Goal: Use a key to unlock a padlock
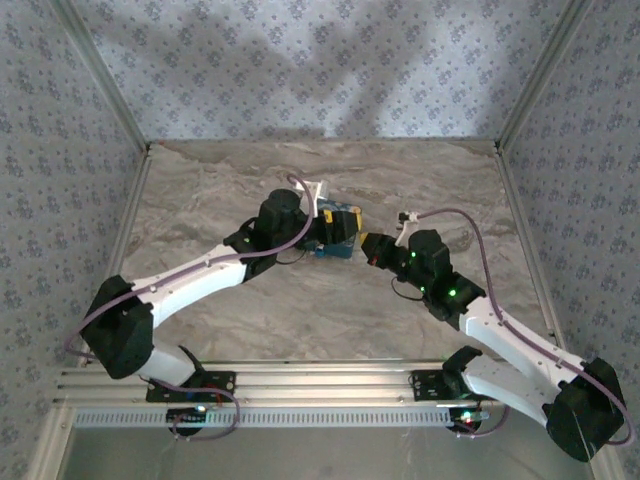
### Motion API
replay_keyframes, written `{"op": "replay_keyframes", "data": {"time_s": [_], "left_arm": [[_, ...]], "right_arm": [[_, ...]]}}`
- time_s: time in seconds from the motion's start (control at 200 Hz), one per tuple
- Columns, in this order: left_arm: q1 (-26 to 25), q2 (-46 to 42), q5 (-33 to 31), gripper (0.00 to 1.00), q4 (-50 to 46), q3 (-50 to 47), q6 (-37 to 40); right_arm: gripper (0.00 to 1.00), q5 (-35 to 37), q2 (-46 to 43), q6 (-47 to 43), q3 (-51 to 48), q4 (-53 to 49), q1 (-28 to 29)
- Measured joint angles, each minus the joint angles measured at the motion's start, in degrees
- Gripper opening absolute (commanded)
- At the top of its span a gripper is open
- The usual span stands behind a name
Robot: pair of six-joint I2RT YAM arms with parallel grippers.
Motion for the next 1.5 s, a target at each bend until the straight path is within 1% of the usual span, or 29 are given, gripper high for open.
{"op": "replay_keyframes", "data": {"time_s": [0.36,0.48,0.61,0.735,1.044,1.159,1.269,1.344,1.499], "left_arm": [[-0.6,2.0,1.7,0.44,1.6,0.3,-1.4],[-0.6,2.0,2.0,0.35,2.0,0.3,-1.6],[-0.6,2.0,2.0,0.23,2.5,0.3,-1.4],[-0.6,2.0,1.8,0.15,2.5,0.3,-1.4],[-0.6,1.8,-0.7,0.0,1.0,0.3,0.0],[-0.6,1.0,-1.1,0.0,0.0,0.3,0.5],[-0.5,0.3,-1.5,0.0,-0.8,0.3,1.1],[-0.4,-0.3,-1.5,0.0,-1.3,0.3,1.6],[1.0,-2.6,-0.8,0.0,-2.8,0.3,3.7]], "right_arm": [[0.0,1.0,2.0,1.1,1.7,1.9,0.3],[0.0,1.1,2.6,1.1,2.3,2.3,0.5],[0.0,1.2,2.9,1.1,2.3,2.3,0.7],[0.0,1.2,2.9,1.1,2.3,2.4,0.7],[0.0,1.2,2.9,1.1,2.3,2.1,0.8],[0.0,1.1,2.8,0.9,2.4,2.1,0.9],[0.05,0.2,2.8,-0.1,2.6,2.1,1.0],[0.14,-0.9,2.6,-1.2,2.8,2.1,0.7],[0.27,-5.6,2.4,-4.5,3.0,1.2,-1.5]]}}
